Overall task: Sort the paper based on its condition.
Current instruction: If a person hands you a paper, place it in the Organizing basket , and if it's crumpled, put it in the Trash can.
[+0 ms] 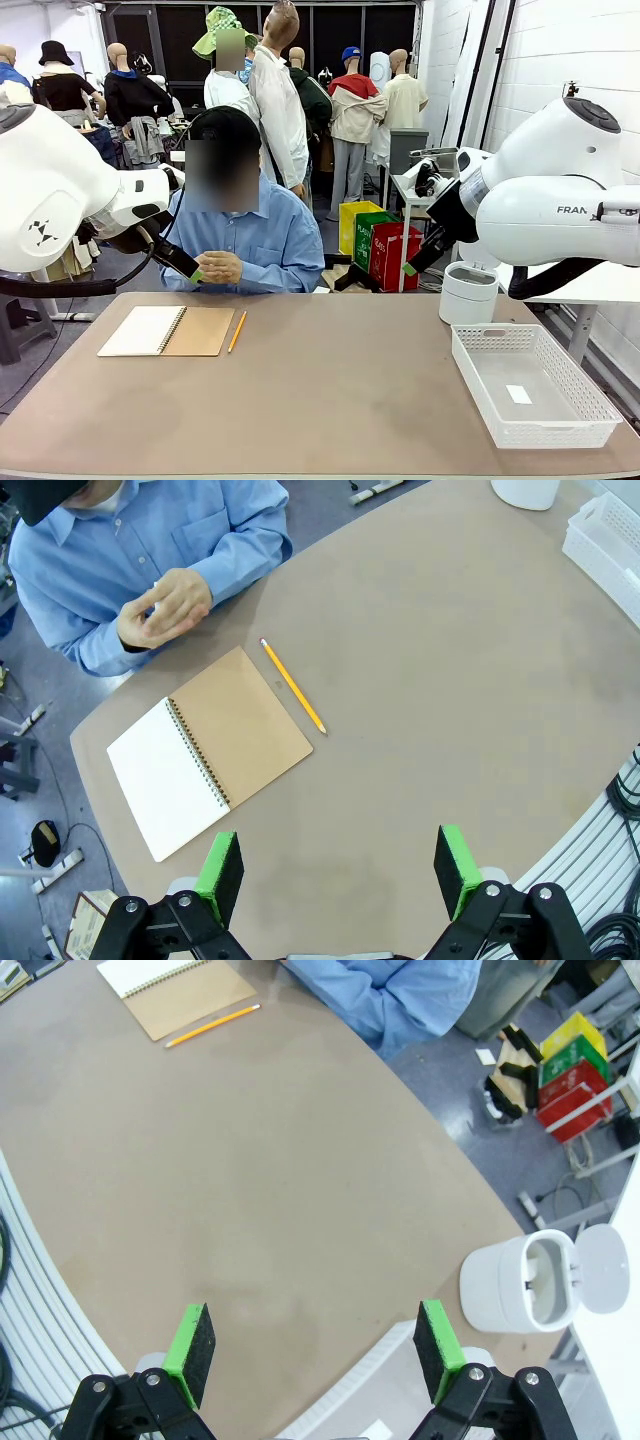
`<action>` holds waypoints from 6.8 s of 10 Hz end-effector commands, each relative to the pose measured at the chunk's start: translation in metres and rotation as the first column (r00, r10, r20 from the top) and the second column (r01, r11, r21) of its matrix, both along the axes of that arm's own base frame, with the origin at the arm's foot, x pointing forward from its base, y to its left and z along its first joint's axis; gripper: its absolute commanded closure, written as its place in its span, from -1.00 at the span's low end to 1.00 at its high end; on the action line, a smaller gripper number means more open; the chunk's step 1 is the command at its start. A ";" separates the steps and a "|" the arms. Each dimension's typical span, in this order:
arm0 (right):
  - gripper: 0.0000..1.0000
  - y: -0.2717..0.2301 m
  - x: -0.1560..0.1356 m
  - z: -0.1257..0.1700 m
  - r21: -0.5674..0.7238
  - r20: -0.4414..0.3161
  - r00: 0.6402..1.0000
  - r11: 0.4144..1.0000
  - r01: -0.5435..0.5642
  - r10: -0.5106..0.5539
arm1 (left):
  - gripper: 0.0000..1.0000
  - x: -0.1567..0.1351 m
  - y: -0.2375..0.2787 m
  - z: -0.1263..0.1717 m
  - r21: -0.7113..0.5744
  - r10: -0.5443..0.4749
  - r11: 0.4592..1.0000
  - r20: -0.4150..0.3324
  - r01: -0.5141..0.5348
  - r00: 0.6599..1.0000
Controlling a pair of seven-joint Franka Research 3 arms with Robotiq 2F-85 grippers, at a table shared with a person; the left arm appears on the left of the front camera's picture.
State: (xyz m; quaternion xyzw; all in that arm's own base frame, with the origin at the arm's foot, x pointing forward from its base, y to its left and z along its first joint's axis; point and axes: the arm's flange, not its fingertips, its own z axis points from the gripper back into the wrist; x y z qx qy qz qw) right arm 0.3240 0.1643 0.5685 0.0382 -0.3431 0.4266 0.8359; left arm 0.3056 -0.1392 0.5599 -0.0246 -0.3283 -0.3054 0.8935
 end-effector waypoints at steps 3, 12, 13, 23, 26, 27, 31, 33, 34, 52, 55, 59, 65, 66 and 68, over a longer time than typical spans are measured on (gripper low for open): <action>-1.00 0.001 0.000 0.000 0.000 0.000 1.000 1.000 -0.002 0.002 | -1.00 0.000 0.000 0.000 -0.001 0.000 1.000 0.002 0.000 1.000; -1.00 0.001 0.000 0.000 0.000 0.000 1.000 1.000 -0.002 0.002 | -1.00 0.000 0.000 0.000 -0.001 0.000 1.000 0.002 0.000 1.000; -1.00 0.001 0.000 0.000 0.000 0.000 1.000 1.000 -0.002 0.002 | -1.00 0.000 0.000 0.000 -0.001 0.000 1.000 0.002 0.000 1.000; -1.00 0.001 0.000 0.000 0.000 0.000 1.000 1.000 -0.002 0.002 | -1.00 0.000 0.000 0.000 -0.001 0.000 1.000 0.002 0.000 1.000; -1.00 0.001 0.000 0.000 0.000 0.000 1.000 1.000 -0.002 0.002 | -1.00 0.000 0.000 0.000 -0.001 0.000 1.000 0.002 0.000 1.000; -1.00 0.001 0.000 0.000 0.000 0.000 1.000 1.000 -0.002 0.002 | -1.00 0.000 0.000 0.000 -0.001 0.000 1.000 0.002 0.000 1.000; -1.00 0.000 0.000 0.000 0.000 0.000 1.000 1.000 0.000 0.000 | -1.00 0.000 0.000 0.000 -0.001 0.000 1.000 0.002 0.000 1.000; -1.00 0.023 0.019 -0.007 -0.044 -0.024 0.999 0.999 -0.022 0.021 | -1.00 0.000 0.000 0.000 -0.001 0.000 1.000 0.002 0.000 1.000; -1.00 0.038 0.033 -0.016 -0.078 -0.042 0.999 0.996 -0.038 0.035 | -1.00 0.000 0.000 0.000 -0.001 0.000 1.000 0.002 0.000 1.000; -1.00 0.144 0.121 -0.132 -0.170 -0.172 0.967 0.961 -0.218 0.188 | -1.00 0.000 0.000 0.000 -0.001 0.000 1.000 0.002 0.000 1.000; -1.00 0.166 0.142 -0.171 -0.217 -0.223 0.945 0.933 -0.288 0.240 | -1.00 0.000 0.000 0.000 -0.001 0.000 1.000 0.002 0.000 1.000; -1.00 0.187 0.159 -0.208 -0.235 -0.308 0.914 0.910 -0.341 0.263 | -1.00 0.000 0.000 0.000 -0.001 0.000 1.000 0.002 0.000 1.000; -1.00 0.208 0.168 -0.238 -0.268 -0.407 0.873 0.879 -0.394 0.267 | -1.00 0.000 0.000 0.000 -0.001 0.000 1.000 0.002 0.000 1.000; -1.00 0.209 0.169 -0.240 -0.272 -0.412 0.870 0.876 -0.399 0.269 | -1.00 0.000 0.000 0.000 -0.001 0.000 1.000 0.002 0.000 1.000; -1.00 0.212 0.171 -0.244 -0.276 -0.424 0.865 0.871 -0.406 0.269 | -1.00 0.000 0.000 0.000 -0.001 0.000 1.000 0.002 0.000 1.000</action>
